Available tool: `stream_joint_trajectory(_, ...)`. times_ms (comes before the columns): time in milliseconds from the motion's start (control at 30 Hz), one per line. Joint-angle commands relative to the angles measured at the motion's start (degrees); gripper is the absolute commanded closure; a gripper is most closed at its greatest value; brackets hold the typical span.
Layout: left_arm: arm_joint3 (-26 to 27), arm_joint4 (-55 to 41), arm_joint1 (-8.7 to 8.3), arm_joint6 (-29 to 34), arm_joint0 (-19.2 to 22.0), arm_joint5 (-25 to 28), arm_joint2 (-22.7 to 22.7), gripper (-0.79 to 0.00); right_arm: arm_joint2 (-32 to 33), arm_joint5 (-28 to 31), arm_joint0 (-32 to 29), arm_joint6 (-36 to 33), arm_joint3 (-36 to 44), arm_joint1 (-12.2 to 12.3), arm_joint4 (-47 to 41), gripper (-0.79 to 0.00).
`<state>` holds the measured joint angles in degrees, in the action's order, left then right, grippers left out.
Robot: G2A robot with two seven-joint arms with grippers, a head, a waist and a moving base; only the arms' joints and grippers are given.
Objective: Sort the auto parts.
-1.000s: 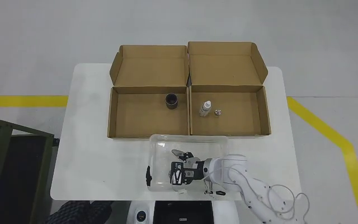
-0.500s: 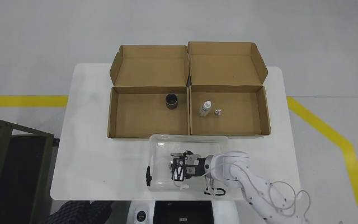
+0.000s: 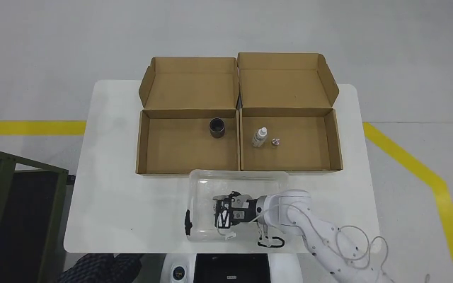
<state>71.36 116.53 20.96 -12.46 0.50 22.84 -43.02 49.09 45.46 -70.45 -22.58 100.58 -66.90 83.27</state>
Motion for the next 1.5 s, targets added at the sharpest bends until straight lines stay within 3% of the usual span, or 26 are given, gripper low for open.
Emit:
stream_joint_trajectory(0, 0.0, 0.0, 0.0, 0.0, 0.0, 0.0, 0.0, -0.785, 0.2, 0.7, 0.0, -0.3, 0.8, 0.1, -1.0, 0.0)
stream_joint_trajectory(367, 0.0, 0.0, 0.0, 0.0, 0.0, 0.0, 0.0, -0.785, 3.7, 1.4, -1.1, 1.9, 3.3, 0.9, -6.1, 0.0)
stream_joint_trajectory(1033, 0.0, 0.0, 0.0, 0.0, 0.0, 0.0, 0.0, -0.785, 18.8, 5.7, -9.2, 16.9, 8.7, 4.0, -14.9, 0.0)
stream_joint_trajectory(1467, 0.0, 0.0, 0.0, 0.0, 0.0, 0.0, 0.0, -0.785, 24.5, 8.9, -11.7, 25.2, 8.2, 4.9, -19.3, 0.0)
